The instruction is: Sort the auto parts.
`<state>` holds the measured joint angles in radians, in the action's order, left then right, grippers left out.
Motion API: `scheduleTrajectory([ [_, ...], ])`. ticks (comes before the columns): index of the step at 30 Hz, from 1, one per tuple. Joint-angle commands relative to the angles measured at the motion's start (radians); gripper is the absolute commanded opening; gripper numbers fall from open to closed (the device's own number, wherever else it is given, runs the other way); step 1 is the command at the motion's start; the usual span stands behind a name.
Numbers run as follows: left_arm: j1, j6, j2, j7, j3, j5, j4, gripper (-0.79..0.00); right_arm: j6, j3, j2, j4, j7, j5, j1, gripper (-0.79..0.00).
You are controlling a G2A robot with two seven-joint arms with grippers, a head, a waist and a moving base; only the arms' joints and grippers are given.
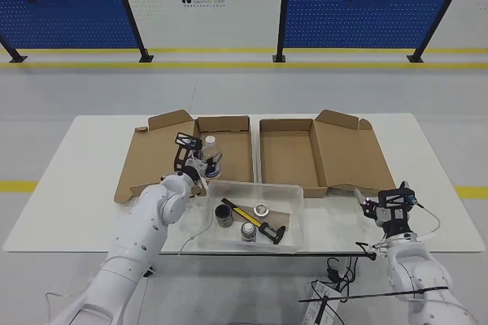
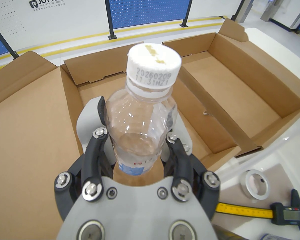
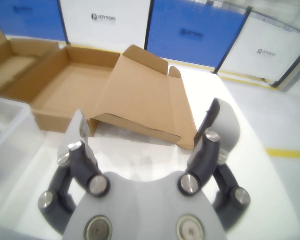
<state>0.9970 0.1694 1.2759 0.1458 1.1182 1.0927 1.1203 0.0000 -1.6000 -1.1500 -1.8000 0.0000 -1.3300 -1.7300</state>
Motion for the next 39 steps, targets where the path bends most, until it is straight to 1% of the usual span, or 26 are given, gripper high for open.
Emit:
scheduleTrajectory([
  [1,0.002,-0.001,0.0,0.001,0.003,0.003,-0.001,-0.265,0.0,0.0,0.0,0.0,0.0,0.0,0.0,0.0],
  [2,0.004,-0.004,0.0,0.001,0.004,0.005,-0.001,0.0,0.0,0.0,0.0,0.0,0.0,0.0,0.0,0.0],
  [13,0.015,-0.019,0.001,0.004,0.014,0.02,0.018,0.0,0.0,0.0,0.0,0.0,0.0,0.0,0.0,0.0],
  [18,0.026,-0.022,-0.001,0.004,0.025,0.032,0.056,0.0,0.0,0.0,0.0,0.0,0.0,0.0,0.0,0.0],
  [23,0.046,-0.024,-0.005,0.018,0.042,0.038,0.116,0.0,0.0,0.0,0.0,0.0,0.0,0.0,0.0,0.0],
  [28,0.078,-0.024,-0.01,0.031,0.06,0.052,0.206,0.0,0.0,0.0,0.0,0.0,0.0,0.0,0.0,0.0],
  [34,0.126,-0.025,-0.018,0.063,0.092,0.056,0.34,0.0,0.0,0.0,0.0,0.0,0.0,0.0,0.0,0.0],
  [36,0.142,-0.012,-0.021,0.088,0.098,0.051,0.395,0.0,0.0,0.0,0.0,0.0,0.0,0.0,0.0,0.0],
  [39,0.173,0.036,-0.026,0.147,0.099,0.047,0.486,0.0,0.0,0.0,0.0,0.0,0.0,0.0,0.0,0.0],
])
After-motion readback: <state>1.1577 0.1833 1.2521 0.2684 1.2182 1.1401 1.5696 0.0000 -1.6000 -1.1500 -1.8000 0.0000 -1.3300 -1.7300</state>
